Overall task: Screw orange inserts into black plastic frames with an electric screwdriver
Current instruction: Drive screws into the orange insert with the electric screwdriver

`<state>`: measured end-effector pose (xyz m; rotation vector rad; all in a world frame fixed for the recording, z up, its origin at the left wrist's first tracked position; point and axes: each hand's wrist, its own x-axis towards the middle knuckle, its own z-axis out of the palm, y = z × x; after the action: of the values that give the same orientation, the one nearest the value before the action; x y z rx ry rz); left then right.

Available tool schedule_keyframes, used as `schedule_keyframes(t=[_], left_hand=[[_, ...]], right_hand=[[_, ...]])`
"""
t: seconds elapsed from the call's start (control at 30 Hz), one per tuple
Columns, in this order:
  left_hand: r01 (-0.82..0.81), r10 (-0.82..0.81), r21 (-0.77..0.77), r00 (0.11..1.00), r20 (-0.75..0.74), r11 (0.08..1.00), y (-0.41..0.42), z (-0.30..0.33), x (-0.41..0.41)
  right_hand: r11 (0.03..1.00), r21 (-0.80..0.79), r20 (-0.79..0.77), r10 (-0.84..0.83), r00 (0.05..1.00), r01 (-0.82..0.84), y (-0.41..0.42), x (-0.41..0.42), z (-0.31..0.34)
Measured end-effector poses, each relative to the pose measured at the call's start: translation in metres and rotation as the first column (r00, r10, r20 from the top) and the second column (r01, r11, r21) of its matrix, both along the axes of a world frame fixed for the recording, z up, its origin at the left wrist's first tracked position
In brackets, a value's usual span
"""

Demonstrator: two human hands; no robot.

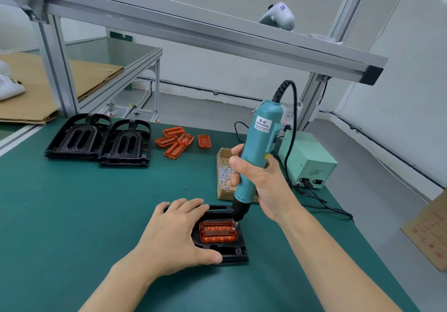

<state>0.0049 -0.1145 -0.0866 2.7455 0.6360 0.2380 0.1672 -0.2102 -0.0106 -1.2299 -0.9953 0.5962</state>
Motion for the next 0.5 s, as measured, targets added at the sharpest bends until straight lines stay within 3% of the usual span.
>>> schedule_keyframes(t=[0.2, 0.5], left_hand=[[-0.008, 0.008, 0.016, 1.0, -0.007, 1.0, 0.0002, -0.0019, 0.0007], [0.009, -0.009, 0.014, 1.0, -0.007, 1.0, -0.0007, -0.001, -0.0012]], right_hand=[[0.996, 0.07, -0.101, -0.041, 0.994, 0.048, -0.0063, 0.0021, -0.0045], [0.992, 0.105, -0.055, 0.071, 0.996, -0.065, -0.008, 0.0017, -0.0067]])
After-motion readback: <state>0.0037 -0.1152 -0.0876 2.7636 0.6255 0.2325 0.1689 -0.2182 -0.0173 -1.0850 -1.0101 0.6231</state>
